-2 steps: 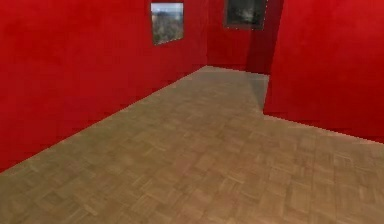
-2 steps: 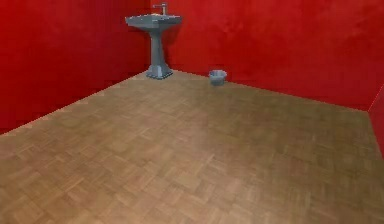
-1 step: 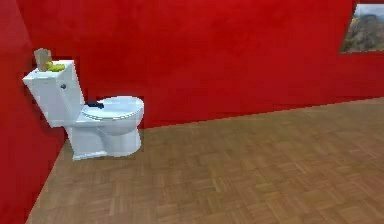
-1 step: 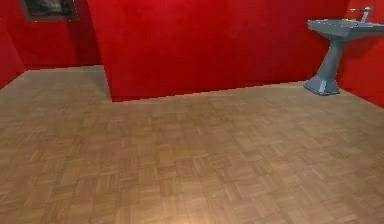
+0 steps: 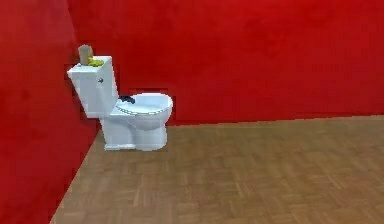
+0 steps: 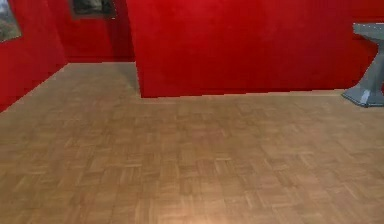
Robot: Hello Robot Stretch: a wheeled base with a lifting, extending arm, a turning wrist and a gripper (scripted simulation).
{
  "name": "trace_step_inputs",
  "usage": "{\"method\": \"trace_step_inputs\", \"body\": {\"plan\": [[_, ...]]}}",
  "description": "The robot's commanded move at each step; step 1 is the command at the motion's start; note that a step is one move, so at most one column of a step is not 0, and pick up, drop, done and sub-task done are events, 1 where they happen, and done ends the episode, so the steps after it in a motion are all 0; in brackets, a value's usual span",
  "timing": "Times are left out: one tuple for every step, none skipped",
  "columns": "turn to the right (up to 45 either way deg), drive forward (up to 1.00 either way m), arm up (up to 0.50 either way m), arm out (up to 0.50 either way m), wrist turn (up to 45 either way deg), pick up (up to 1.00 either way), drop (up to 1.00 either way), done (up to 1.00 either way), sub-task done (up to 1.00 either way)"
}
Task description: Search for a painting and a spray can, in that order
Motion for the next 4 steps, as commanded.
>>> {"method": "trace_step_inputs", "body": {"plan": [[0.0,0.85,0.00,0.00,0.0,0.00,0.00,0.00,0.00],[-30.0,0.00,0.00,0.00,0.0,0.00,0.00,0.00,0.00],[0.0,0.35,0.00,0.00,0.0,0.00,0.00,0.00,0.00],[0.0,0.00,0.00,0.00,0.0,0.00,0.00,1.00,0.00]]}}
